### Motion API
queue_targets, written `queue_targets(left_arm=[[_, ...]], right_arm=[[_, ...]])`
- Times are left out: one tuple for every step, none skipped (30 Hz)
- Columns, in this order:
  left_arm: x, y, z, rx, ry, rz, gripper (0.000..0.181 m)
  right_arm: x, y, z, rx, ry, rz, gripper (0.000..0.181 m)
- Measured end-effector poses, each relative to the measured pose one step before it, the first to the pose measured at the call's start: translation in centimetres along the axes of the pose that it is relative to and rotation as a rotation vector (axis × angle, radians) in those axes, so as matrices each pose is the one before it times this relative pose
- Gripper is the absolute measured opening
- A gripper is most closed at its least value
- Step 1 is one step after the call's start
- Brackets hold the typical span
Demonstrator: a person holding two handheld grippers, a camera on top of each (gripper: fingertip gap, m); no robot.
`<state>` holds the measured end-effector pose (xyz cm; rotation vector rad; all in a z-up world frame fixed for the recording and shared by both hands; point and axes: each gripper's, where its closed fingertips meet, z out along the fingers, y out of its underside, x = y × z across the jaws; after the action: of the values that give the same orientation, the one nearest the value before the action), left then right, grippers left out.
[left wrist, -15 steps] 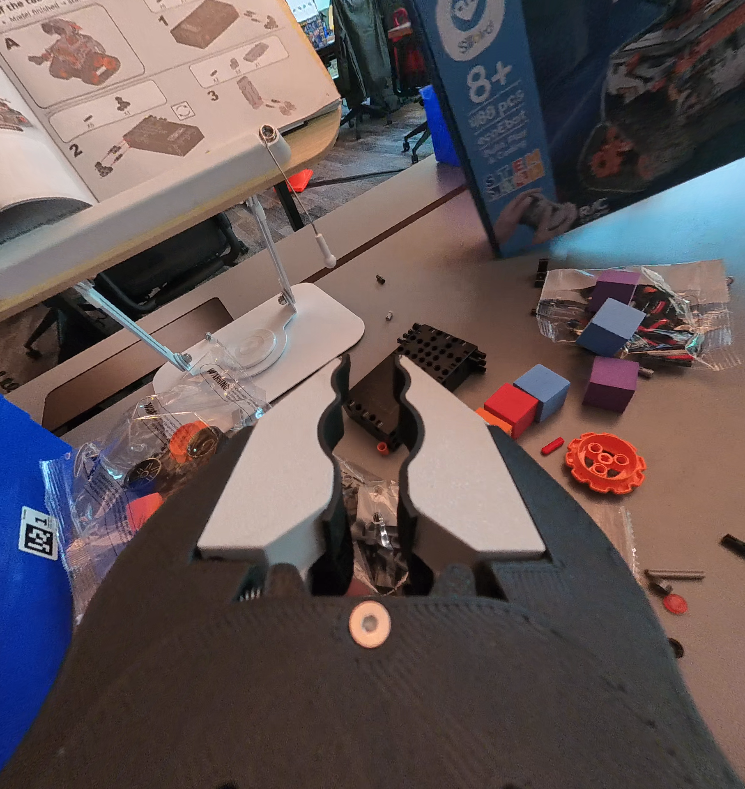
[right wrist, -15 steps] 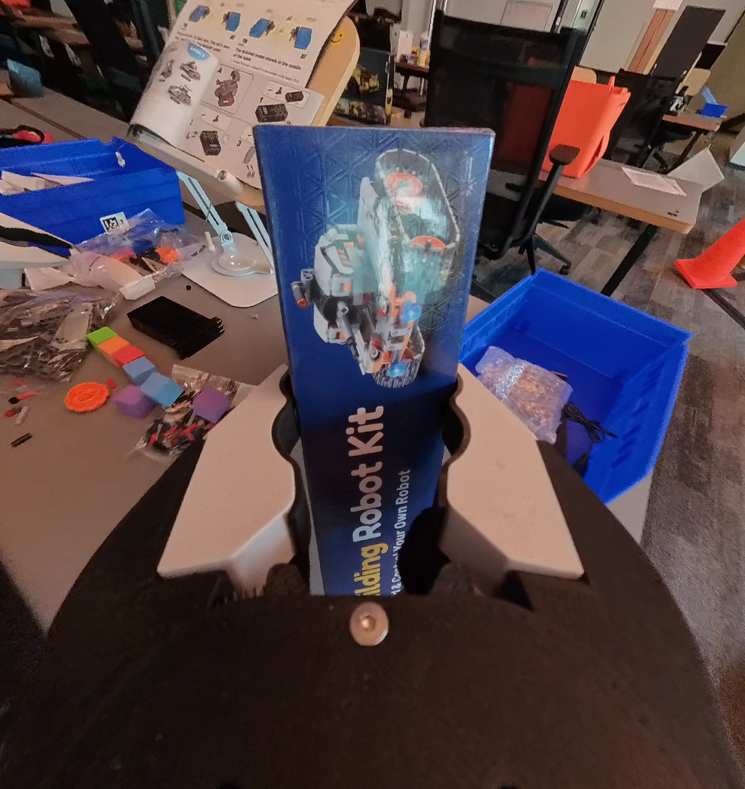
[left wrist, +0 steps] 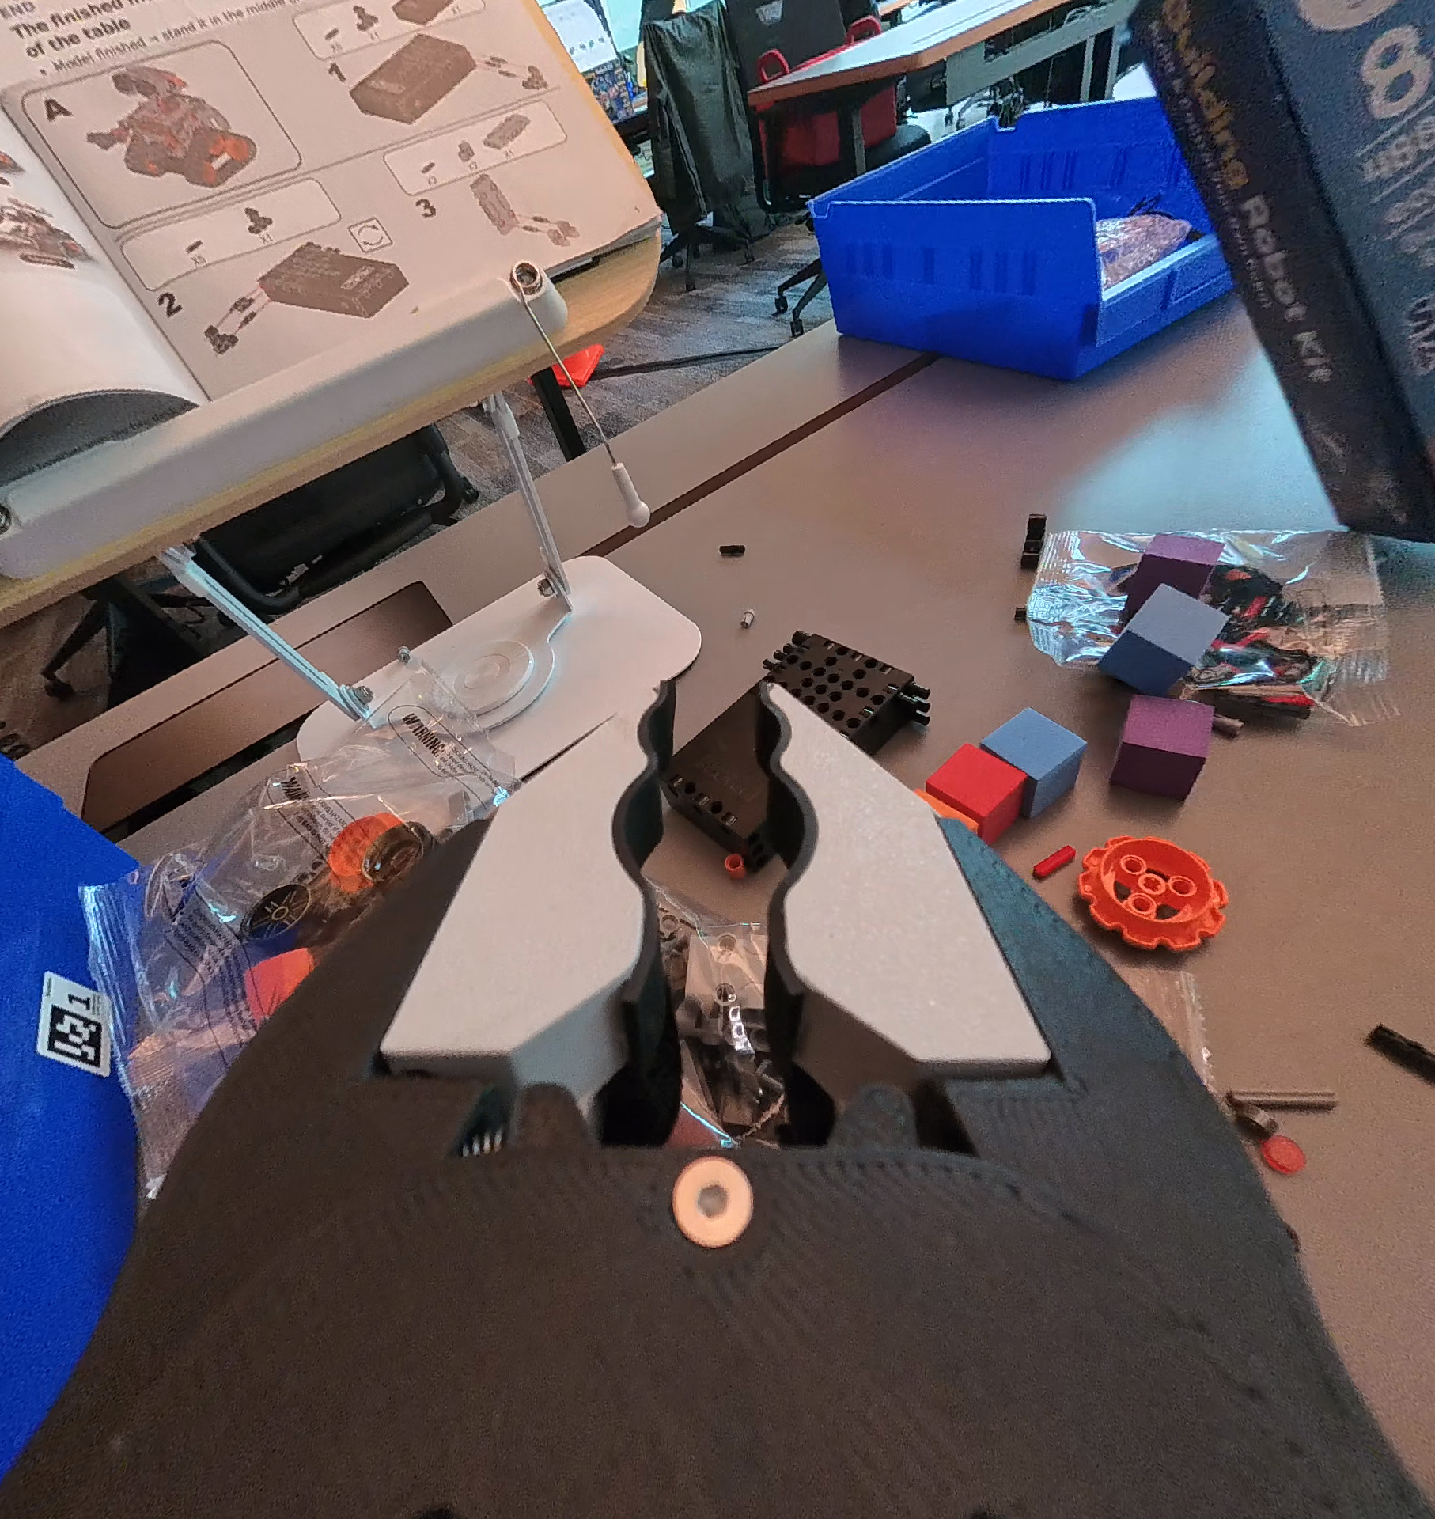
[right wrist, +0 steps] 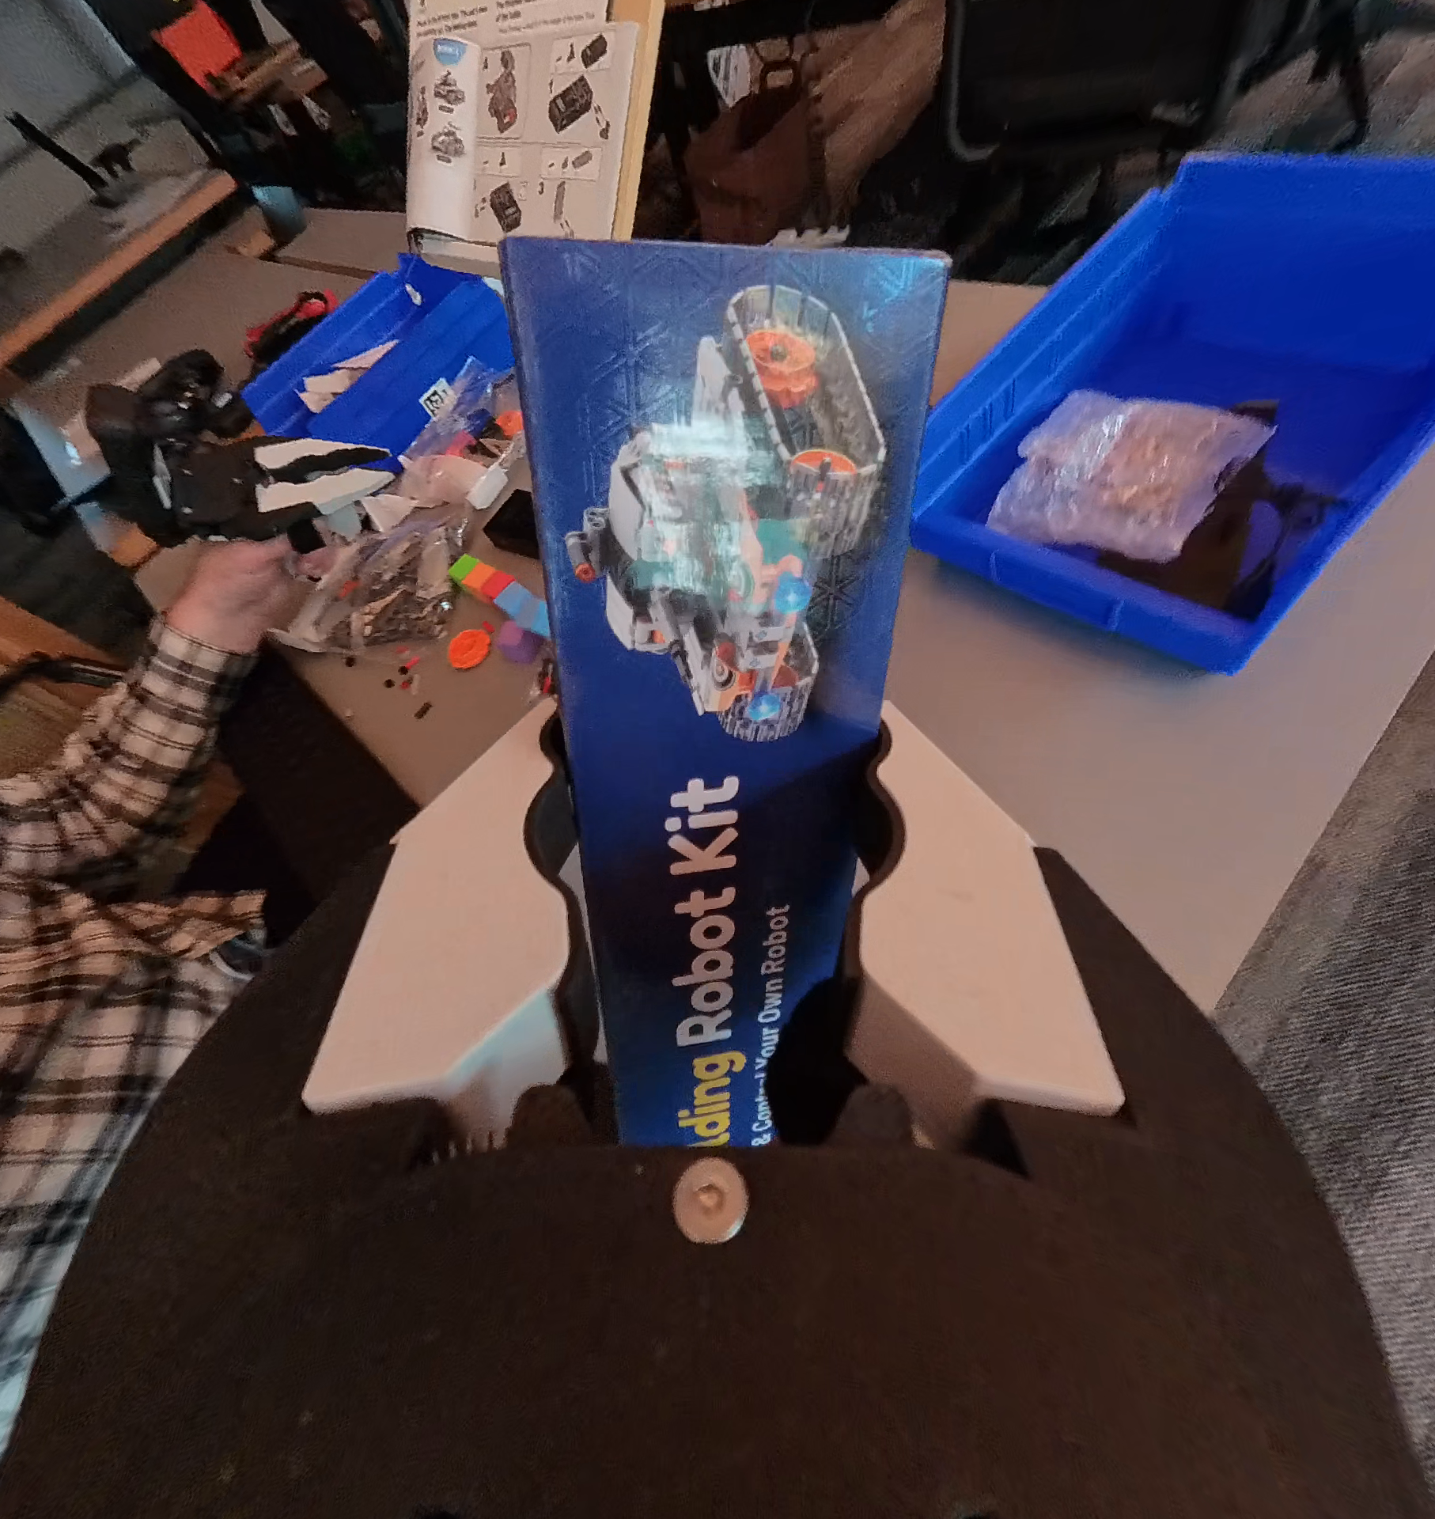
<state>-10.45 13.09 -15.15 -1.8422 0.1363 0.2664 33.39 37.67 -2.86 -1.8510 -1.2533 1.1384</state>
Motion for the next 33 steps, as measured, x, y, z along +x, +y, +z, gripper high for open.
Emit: queue_targets(left_arm=[[-0.007, 0.039, 0.030, -0.0021, -0.0001, 0.0004, 0.018], [0.000, 0.038, 0.026, -0.0024, -0.0003, 0.0017, 0.018], [0.009, 0.032, 0.006, -0.0020, -0.0008, 0.0034, 0.018], [0.010, 0.007, -0.020, -0.0008, -0.0020, 0.0045, 0.018], [0.010, 0.019, -0.009, -0.0011, -0.0017, 0.0043, 0.017], [-0.005, 0.054, 0.022, -0.0031, -0.0009, 0.0030, 0.017], [-0.006, 0.100, 0.042, -0.0045, -0.0007, 0.0021, 0.018], [-0.013, 0.087, 0.052, -0.0043, -0.0006, 0.0017, 0.017], [0.012, 0.081, 0.052, -0.0040, 0.0003, 0.0013, 0.017], [0.035, 0.068, 0.062, -0.0037, 0.0008, 0.0017, 0.018], [0.033, 0.067, 0.049, -0.0038, 0.0001, 0.0034, 0.018], [0.029, 0.093, 0.064, -0.0050, -0.0007, 0.0046, 0.018], [0.024, 0.099, 0.071, -0.0056, -0.0005, 0.0044, 0.018], [0.038, 0.094, 0.081, -0.0055, 0.0003, 0.0041, 0.018], [0.030, 0.104, 0.063, -0.0056, 0.0004, 0.0039, 0.018], [0.031, 0.084, 0.054, -0.0049, -0.0001, 0.0036, 0.018], [0.045, 0.049, 0.020, -0.0031, 0.0001, 0.0038, 0.018], [0.049, 0.015, 0.004, -0.0016, 0.0003, 0.0041, 0.018], [0.033, 0.007, 0.000, -0.0018, -0.0008, 0.0038, 0.018], [0.003, 0.039, 0.015, -0.0024, -0.0016, 0.0033, 0.018], [-0.011, 0.049, 0.031, -0.0033, -0.0015, 0.0028, 0.018], [-0.008, 0.072, 0.030, -0.0041, -0.0011, 0.0023, 0.018], [0.003, 0.065, 0.030, -0.0038, -0.0010, 0.0023, 0.018], [0.010, 0.057, 0.031, -0.0035, -0.0009, 0.0028, 0.018], [0.024, 0.037, 0.017, -0.0031, -0.0012, 0.0039, 0.018], [0.024, 0.029, 0.018, -0.0027, -0.0014, 0.0048, 0.018], [0.019, 0.036, 0.032, -0.0027, -0.0014, 0.0046, 0.018], [0.022, 0.056, 0.058, -0.0039, -0.0009, 0.0032, 0.018], [0.017, 0.088, 0.051, -0.0046, 0.0001, 0.0023, 0.018], [0.023, 0.084, 0.053, -0.0044, 0.0004, 0.0022, 0.018], [0.029, 0.073, 0.031, -0.0032, -0.0002, 0.0026, 0.018], [0.030, 0.044, 0.033, -0.0030, -0.0002, 0.0028, 0.018], [0.033, 0.026, 0.014, -0.0022, -0.0008, 0.0032, 0.018]], right_arm=[[0.614, 0.350, -0.447, -0.0099, -0.0148, 0.0335, 0.068], [0.691, 0.298, -0.413, -0.0066, -0.0103, 0.0315, 0.068], [0.719, 0.263, -0.372, -0.0032, -0.0092, 0.0282, 0.068], [0.719, 0.286, -0.331, -0.0063, -0.0100, 0.0275, 0.068], [0.741, 0.372, -0.272, -0.0115, -0.0114, 0.0287, 0.068], [0.742, 0.390, -0.206, -0.0151, -0.0123, 0.0293, 0.068], [0.736, 0.374, -0.164, -0.0147, -0.0105, 0.0233, 0.068], [0.747, 0.301, -0.146, -0.0113, -0.0086, 0.0206, 0.068], [0.727, 0.151, -0.126, -0.0040, -0.0100, 0.0215, 0.069], [0.682, -0.009, -0.099, 0.0049, -0.0093, 0.0172, 0.069], [0.671, -0.013, -0.052, 0.0055, -0.0093, 0.0166, 0.068], [0.643, 0.044, 0.003, 0.0028, -0.0111, 0.0169, 0.069], [0.608, 0.091, 0.034, 0.0016, -0.0127, 0.0159, 0.069], [0.568, 0.211, 0.018, -0.0044, -0.0142, 0.0142, 0.069], [0.559, 0.344, -0.009, -0.0118, -0.0136, 0.0137, 0.068], [0.569, 0.334, -0.045, -0.0118, -0.0104, 0.0148, 0.068], [0.518, 0.292, -0.035, -0.0102, -0.0100, 0.0129, 0.068], [0.428, 0.282, -0.042, -0.0114, -0.0117, 0.0073, 0.069], [0.381, 0.261, -0.029, -0.0125, -0.0110, 0.0046, 0.069], [0.402, 0.210, -0.011, -0.0127, -0.0095, 0.0088, 0.069], [0.417, 0.126, -0.009, -0.0110, -0.0073, 0.0100, 0.069], [0.373, -0.092, -0.064, 0.0015, -0.0034, -0.0002, 0.069], [0.316, -0.240, -0.104, 0.0122, -0.0046, -0.0059, 0.069], [0.356, -0.088, -0.038, 0.0051, -0.0075, 0.0034, 0.069], [0.472, 0.124, 0.048, -0.0056, -0.0085, 0.0162, 0.069], [0.512, 0.190, 0.063, -0.0090, -0.0077, 0.0191, 0.069], [0.477, 0.192, 0.034, -0.0089, -0.0078, 0.0126, 0.069], [0.379, 0.196, 0.012, -0.0100, -0.0086, 0.0051, 0.069], [0.314, 0.217, -0.006, -0.0117, -0.0083, 0.0020, 0.069], [0.267, 0.200, -0.003, -0.0126, -0.0081, 0.0013, 0.069], [0.228, 0.211, -0.012, -0.0138, -0.0082, -0.0004, 0.069], [0.187, 0.178, 0.001, -0.0133, -0.0073, -0.0023, 0.069], [0.206, 0.114, 0.010, -0.0111, -0.0067, -0.0003, 0.069]])
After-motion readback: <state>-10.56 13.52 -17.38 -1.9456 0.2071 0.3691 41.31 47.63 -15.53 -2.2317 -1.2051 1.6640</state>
